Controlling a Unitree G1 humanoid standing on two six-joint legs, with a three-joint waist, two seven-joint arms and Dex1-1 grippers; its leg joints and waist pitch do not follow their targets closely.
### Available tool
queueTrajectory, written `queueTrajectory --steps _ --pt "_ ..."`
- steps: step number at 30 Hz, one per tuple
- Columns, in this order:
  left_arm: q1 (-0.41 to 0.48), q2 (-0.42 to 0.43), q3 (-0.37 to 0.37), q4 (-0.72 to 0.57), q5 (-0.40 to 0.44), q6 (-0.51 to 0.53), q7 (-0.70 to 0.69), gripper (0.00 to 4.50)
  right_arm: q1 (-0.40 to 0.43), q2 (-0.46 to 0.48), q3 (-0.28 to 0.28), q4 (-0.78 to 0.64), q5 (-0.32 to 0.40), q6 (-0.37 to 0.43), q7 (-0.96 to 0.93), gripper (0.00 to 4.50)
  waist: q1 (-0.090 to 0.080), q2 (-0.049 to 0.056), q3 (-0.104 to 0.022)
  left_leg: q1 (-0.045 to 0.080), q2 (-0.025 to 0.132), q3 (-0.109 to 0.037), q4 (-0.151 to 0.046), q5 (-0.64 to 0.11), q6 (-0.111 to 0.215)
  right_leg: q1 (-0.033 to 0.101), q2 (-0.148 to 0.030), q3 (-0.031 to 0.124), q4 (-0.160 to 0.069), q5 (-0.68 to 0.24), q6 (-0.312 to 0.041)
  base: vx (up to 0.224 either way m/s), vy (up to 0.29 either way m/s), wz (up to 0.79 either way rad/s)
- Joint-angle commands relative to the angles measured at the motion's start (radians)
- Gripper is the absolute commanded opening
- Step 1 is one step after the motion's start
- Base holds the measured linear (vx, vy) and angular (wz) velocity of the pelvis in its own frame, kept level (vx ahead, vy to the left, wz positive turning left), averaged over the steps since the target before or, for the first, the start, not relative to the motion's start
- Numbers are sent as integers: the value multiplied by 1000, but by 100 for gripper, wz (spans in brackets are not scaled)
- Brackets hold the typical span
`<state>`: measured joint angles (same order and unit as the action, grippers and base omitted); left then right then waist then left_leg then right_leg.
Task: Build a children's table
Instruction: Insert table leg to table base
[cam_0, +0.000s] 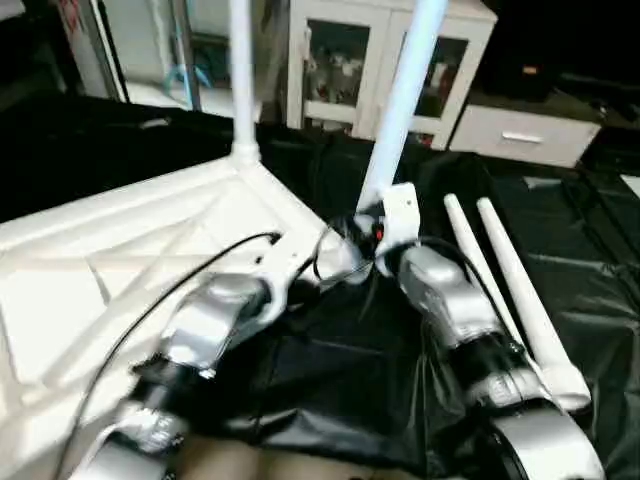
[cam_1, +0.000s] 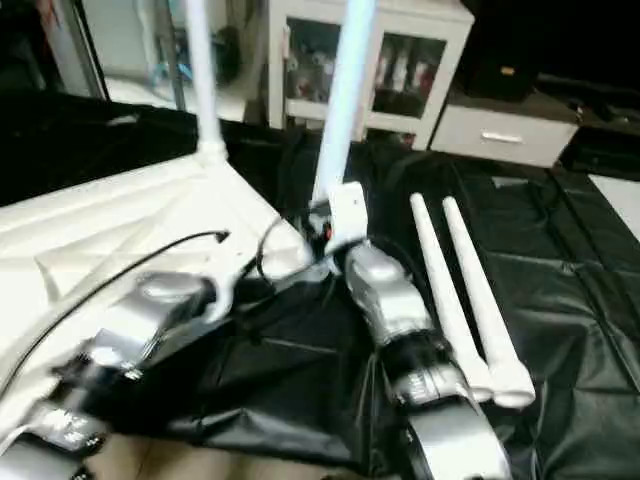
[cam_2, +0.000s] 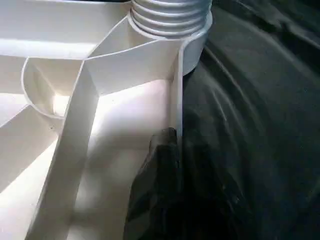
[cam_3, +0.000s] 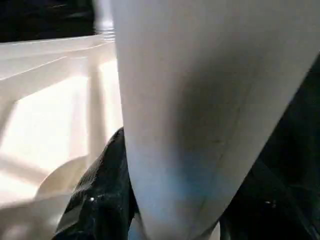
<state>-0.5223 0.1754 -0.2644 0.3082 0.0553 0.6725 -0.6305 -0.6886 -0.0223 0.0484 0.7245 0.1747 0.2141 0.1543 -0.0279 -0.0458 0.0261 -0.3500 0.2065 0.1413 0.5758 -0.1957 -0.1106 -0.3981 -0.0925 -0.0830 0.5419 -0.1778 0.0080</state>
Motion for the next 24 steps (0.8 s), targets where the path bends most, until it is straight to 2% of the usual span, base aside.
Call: queueTrajectory --steps 1,2,3,4,5,6,7,8,9,11,15,16,18,22,24 --pt "-16 -41 -2 1 -13 9 28 0 14 -3 -33 127 -29 23 -90 186 -12 8 -28 12 9 -6 -89 -558 -2 19 -37 7 -83 -528 -67 0 0 0" --pt "-31 -69 9 17 -9 17 69 0 -17 16 -44 171 -26 5 -126 186 -14 6 -28 6 9 -7 -91 -549 -2 22 -37 7 -80 -522 -69 0 0 0" --pt "-31 -69 9 17 -9 17 69 0 -17 16 -44 171 -26 5 -126 186 -13 9 -26 10 10 -5 -91 -558 -7 16 -38 7 -82 -523 -71 0 0 0" --pt "-44 -93 18 31 -7 23 101 0 -45 30 -50 211 -29 -16 -163 186 -10 5 -28 13 8 -2 -88 -556 -6 13 -38 9 -83 -518 -73 0 0 0" --pt "-63 -122 36 54 -8 18 145 0 -75 45 -57 254 -31 -40 -202 186 -9 0 -28 10 8 -1 -87 -542 -6 13 -41 11 -80 -516 -77 0 0 0" --pt "-67 -129 43 60 -9 14 157 0 -81 48 -60 261 -30 -45 -210 186 -9 0 -28 10 8 -1 -87 -542 -6 13 -41 11 -80 -516 -77 0 0 0" --pt "-74 -139 53 71 -12 7 175 0 -88 53 -64 270 -28 -52 -223 186 -4 1 -29 12 8 3 -85 -524 -3 13 -42 13 -80 -501 -79 0 0 0" --pt "-74 -139 53 71 -12 7 175 0 -88 53 -64 270 -28 -52 -223 186 1 -1 -30 8 8 5 -87 -499 1 14 -42 17 -75 -475 -85 0 0 0" --pt "-83 -149 65 88 -13 -8 201 0 -98 58 -71 288 -22 -63 -229 186 3 -6 -31 5 9 7 -87 -483 3 17 -42 19 -72 -459 -89 0 0 0" --pt "-92 -160 75 105 -13 -16 221 0 -113 63 -83 318 -19 -83 -240 186 10 -7 -34 1 11 16 -86 -421 8 16 -42 29 -60 -383 -116 0 0 0" --pt "-98 -163 72 123 -3 -19 230 0 -143 70 -102 371 -18 -117 -250 186 15 -13 -36 -4 8 26 -81 -365 20 16 -37 40 -49 -363 -124 0 0 0" --pt "-98 -163 73 125 -2 -17 232 0 -152 72 -108 389 -21 -129 -253 186 19 -12 -35 0 8 30 -80 -369 25 10 -36 43 -51 -383 -121 0 0 0" --pt "-98 -162 72 124 -1 -14 230 0 -159 72 -114 402 -21 -137 -253 186 19 -11 -38 -5 9 29 -80 -353 22 15 -36 44 -45 -374 -120 0 0 0" --pt "-94 -154 63 125 1 -13 219 0 -165 69 -111 421 -22 -156 -204 186 26 -11 -38 -6 9 32 -77 -341 23 12 -35 47 -42 -373 -117 0 0 0" --pt "-96 -155 63 130 0 -14 220 0 -167 70 -117 426 -18 -164 -186 186 29 -12 -42 -10 9 32 -76 -311 26 19 -35 47 -37 -344 -120 0 0 0"
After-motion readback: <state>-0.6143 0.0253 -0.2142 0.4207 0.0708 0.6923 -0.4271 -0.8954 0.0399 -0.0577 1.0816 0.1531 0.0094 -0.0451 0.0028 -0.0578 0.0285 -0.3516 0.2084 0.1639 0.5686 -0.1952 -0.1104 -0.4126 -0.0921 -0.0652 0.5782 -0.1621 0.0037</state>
